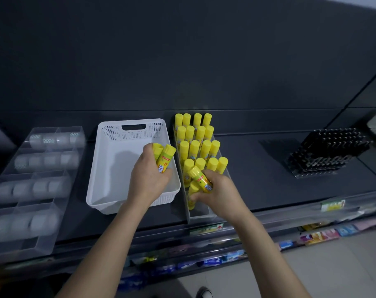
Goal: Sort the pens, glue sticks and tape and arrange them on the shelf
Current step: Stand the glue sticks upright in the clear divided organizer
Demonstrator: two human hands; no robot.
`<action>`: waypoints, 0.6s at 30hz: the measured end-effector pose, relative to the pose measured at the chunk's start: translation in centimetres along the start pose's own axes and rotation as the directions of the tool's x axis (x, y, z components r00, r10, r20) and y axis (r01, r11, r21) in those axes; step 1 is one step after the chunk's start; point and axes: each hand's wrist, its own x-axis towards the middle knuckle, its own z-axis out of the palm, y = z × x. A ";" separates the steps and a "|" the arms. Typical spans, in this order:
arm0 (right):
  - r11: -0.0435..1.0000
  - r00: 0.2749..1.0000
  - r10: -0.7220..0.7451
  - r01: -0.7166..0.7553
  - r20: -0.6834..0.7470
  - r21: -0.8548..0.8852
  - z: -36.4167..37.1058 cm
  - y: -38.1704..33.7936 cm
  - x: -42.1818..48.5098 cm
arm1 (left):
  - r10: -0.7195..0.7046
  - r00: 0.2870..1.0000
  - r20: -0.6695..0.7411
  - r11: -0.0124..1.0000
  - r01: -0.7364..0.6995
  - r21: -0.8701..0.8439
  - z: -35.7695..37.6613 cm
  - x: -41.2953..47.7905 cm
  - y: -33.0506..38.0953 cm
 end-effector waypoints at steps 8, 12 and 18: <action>0.957 0.998 0.059 -0.046 -0.037 0.287 -3.0 1.4 -0.7 | 0.048 0.996 -0.079 0.999 -0.049 -0.004 -0.6 -1.8 2.3; 0.978 1.000 0.030 -0.031 0.008 0.204 -4.7 2.2 -0.4 | 0.014 0.993 -0.116 0.999 -0.018 -0.030 0.0 -3.3 3.4; 0.998 0.997 -0.057 0.057 0.055 0.004 -5.5 3.2 0.3 | -0.058 0.982 -0.179 0.998 0.051 -0.043 0.7 -5.3 4.1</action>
